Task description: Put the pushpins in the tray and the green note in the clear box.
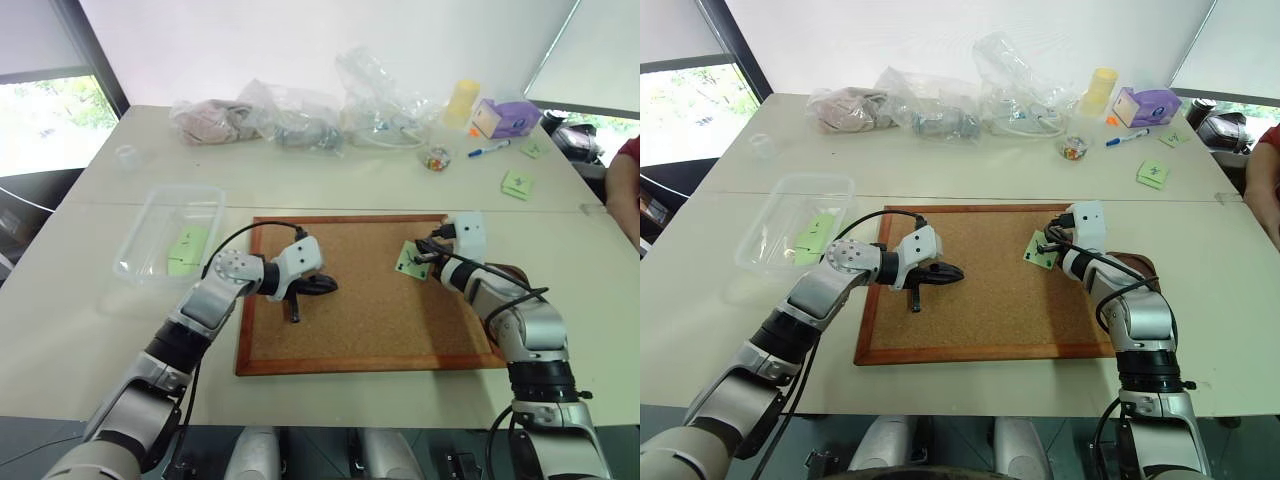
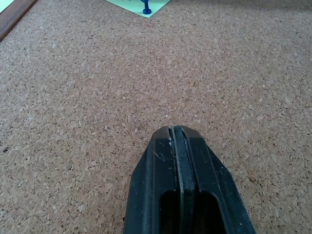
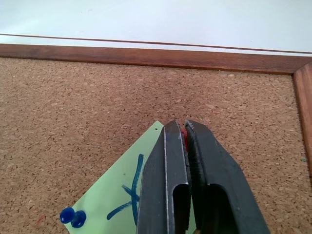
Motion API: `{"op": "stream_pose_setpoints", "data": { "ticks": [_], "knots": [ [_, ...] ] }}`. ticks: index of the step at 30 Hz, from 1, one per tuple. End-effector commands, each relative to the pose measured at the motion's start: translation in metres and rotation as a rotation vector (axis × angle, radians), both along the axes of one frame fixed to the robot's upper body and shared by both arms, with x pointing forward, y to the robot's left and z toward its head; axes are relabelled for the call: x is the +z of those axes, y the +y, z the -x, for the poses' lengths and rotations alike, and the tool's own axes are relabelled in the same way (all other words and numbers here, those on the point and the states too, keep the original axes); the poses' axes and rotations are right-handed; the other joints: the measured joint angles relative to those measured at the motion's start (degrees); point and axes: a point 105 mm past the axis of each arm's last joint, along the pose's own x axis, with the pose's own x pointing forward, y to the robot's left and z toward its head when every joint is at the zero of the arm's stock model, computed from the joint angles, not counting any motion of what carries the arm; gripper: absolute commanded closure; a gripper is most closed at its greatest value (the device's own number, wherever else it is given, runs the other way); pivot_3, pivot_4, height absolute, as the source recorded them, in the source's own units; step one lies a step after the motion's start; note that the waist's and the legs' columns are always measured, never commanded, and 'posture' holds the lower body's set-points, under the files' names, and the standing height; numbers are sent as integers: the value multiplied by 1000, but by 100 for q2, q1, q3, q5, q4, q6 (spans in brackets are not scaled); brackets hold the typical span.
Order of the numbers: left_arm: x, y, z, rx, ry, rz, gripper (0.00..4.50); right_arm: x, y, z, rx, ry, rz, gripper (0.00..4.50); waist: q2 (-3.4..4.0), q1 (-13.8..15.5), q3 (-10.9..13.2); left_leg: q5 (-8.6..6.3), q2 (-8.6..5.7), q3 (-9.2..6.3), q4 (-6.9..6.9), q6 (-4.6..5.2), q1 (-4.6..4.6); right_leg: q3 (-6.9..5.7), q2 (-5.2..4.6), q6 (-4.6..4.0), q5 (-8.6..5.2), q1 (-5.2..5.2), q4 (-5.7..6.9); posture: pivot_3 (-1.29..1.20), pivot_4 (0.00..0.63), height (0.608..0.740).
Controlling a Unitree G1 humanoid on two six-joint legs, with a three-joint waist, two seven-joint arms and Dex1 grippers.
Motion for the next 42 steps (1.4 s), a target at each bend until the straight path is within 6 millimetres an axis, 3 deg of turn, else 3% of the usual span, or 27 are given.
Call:
{"op": "stream_pose_setpoints", "data": {
  "ticks": [1, 20, 24, 26, 31, 36, 42],
  "knots": [
    [-10, 5, -1, 24, 10, -44, 4500, 15, -4, -1, -21, -66, -8, 4432, 0, 0, 0, 0, 0, 0, 0, 0, 0, 0, 0, 0, 0, 0, 0, 0, 150, 737],
    [-15, 1, 1, 16, 27, -56, 4500, 55, -39, 10, -224, -367, -10, 4432, 15, 5, -7, 0, -1, 0, 0, 0, 3, 0, 0, 0, 0, 3, 0, 0, 150, 737],
    [-15, -2, 2, 7, 25, -53, 4500, 64, -60, 32, -315, -402, 9, 4432, 18, 31, -9, 0, -1, -3, 0, 0, 3, 0, -1, 0, 0, 5, 0, 0, 150, 737],
    [-14, -2, 3, 6, 24, -50, 4500, 62, -68, 45, -346, -390, 27, 4432, 19, 33, -9, 0, -1, -5, 0, 0, 0, 0, -2, 0, 0, 5, -2, 0, 150, 737],
    [-13, -5, 4, 0, 23, -41, 4500, 37, -86, 78, -410, -271, 77, 4432, 27, 13, -15, 0, -2, -5, 0, 0, 5, 1, -2, 0, -1, 10, -2, 0, 150, 737],
    [-13, -7, 5, -8, 27, -40, 4500, 19, -95, 84, -446, -184, 98, 4432, 41, 9, -25, 0, -2, -2, 0, 0, 17, 6, 1, -2, -2, 19, -2, 0, 150, 737],
    [-11, -6, 2, -5, 20, -44, 4500, 10, -105, 84, -492, -142, 105, 4432, 42, 23, -25, 0, -4, -3, 0, 0, 15, 6, 0, -2, -2, 19, -4, 0, 150, 737]
  ]
}}
